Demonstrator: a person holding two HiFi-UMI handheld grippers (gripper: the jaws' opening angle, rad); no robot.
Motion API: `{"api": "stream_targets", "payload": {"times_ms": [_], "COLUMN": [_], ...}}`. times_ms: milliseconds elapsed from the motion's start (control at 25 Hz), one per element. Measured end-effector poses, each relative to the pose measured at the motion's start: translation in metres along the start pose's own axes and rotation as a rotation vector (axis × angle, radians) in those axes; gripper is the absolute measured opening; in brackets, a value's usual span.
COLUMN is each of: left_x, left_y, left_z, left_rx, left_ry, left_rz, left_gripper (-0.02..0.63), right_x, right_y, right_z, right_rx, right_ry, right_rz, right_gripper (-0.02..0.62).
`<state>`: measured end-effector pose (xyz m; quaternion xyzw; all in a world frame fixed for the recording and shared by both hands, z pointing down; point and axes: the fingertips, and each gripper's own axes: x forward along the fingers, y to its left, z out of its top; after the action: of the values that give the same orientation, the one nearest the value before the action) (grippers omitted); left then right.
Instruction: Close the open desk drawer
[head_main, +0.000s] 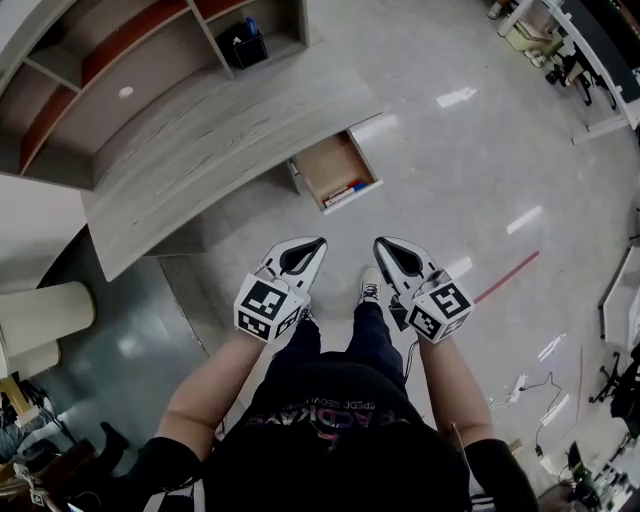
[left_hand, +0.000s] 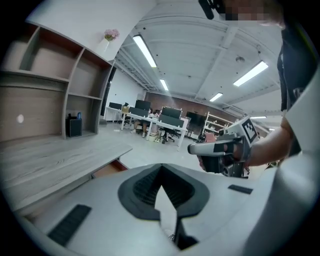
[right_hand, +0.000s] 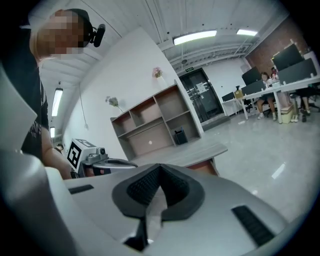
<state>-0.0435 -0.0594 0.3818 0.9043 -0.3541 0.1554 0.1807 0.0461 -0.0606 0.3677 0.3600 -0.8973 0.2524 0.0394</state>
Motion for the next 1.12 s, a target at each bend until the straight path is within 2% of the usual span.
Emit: {"api": "stream_targets", "payload": {"times_ms": [160,280,600,760,1120], "left_x": [0.026,0.049,0.106,0.124,0.156], "left_y": [0.004,0.009,0.018,0.023,0.037], "left_z": [-0.017,-0.033,-0.071,-0.098,-0.152], "left_rx": [0.007,0.040,0.125,0.131,0.101], "left_ry": [0.044,0.078,0.154,0.179,0.195], "left_rz": [0.040,0.071,0.116,0.141,0.129], "left_gripper": [0.011,0.011,0.011,0.012,0.012], "right_x": [0.006,0.015,0.054,0.074,0.135], "right_y": [-0.030,-0.056,-0.122,-0.146,-0.195], "right_z": [-0.017,-0.041,-0.122,-0.165,-0.254], "right_rx": [0.040,0.083,0.226,0.301,0.386], "right_ry": [0.000,0.016,0.071,0.086,0.128], "right_rz": [0.043,0.056,0.067,0.057,0.056], "right_gripper": [0.014,0.080,0.126,0.156,0.158]}}
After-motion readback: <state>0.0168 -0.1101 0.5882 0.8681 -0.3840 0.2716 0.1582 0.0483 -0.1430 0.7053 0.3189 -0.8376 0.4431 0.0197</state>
